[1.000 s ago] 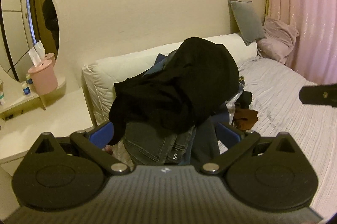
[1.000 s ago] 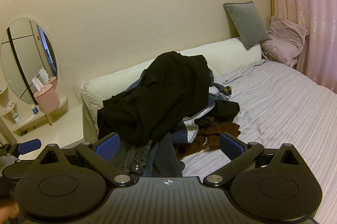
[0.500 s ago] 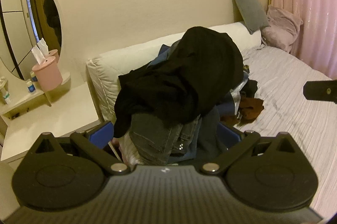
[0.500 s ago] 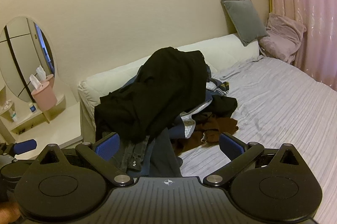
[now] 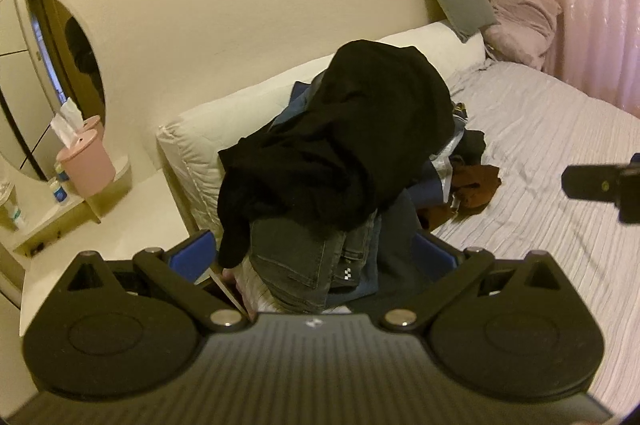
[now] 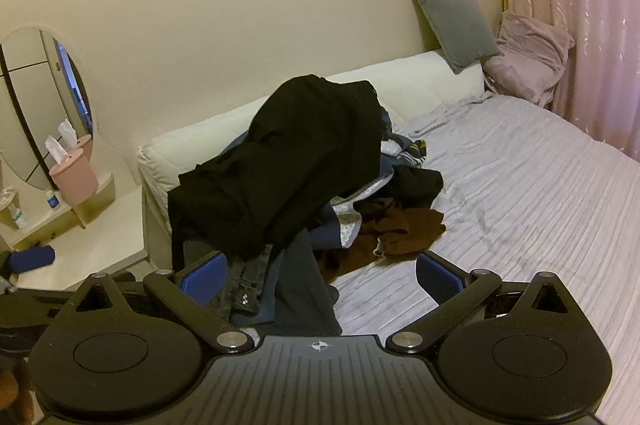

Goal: Fold clothes
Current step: 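Move both grippers toward the pile of clothes on the bed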

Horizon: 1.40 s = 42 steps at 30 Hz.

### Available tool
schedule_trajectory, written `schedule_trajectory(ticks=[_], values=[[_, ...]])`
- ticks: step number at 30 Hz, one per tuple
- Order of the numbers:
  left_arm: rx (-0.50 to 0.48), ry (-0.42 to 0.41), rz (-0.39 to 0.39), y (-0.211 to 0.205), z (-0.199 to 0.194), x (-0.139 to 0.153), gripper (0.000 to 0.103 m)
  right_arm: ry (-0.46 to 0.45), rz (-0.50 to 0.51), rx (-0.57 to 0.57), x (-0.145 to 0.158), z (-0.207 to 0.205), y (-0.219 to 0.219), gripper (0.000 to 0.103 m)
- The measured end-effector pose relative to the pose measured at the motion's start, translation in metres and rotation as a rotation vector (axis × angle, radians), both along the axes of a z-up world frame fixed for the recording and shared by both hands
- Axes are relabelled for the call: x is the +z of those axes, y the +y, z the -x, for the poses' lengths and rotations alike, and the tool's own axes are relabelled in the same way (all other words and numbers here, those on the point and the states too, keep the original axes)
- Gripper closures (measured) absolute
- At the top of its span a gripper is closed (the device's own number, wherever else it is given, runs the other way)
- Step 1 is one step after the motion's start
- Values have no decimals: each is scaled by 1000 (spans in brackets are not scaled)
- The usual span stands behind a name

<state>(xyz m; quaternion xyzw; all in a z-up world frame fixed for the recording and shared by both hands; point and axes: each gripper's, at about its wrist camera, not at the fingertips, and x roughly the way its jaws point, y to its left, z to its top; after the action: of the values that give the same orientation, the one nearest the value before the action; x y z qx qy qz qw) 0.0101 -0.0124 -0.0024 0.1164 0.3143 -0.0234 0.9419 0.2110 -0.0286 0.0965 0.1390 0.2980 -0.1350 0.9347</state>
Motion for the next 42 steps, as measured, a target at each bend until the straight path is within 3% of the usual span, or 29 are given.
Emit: schedule_trajectory(ticks=[13, 22, 28, 42], values=[[-36, -4, -32, -24, 6, -1, 0, 33, -11, -45, -27, 6, -20, 0], [-30, 3, -8, -25, -3, -17, 0, 29, 4, -46, -24, 7, -22, 0], [-53, -19, -52, -28, -10, -19, 0, 22, 26, -37, -20, 8, -26, 0], [9, 25, -53, -32, -19, -27, 0, 25, 1, -25, -20, 2, -51, 0]])
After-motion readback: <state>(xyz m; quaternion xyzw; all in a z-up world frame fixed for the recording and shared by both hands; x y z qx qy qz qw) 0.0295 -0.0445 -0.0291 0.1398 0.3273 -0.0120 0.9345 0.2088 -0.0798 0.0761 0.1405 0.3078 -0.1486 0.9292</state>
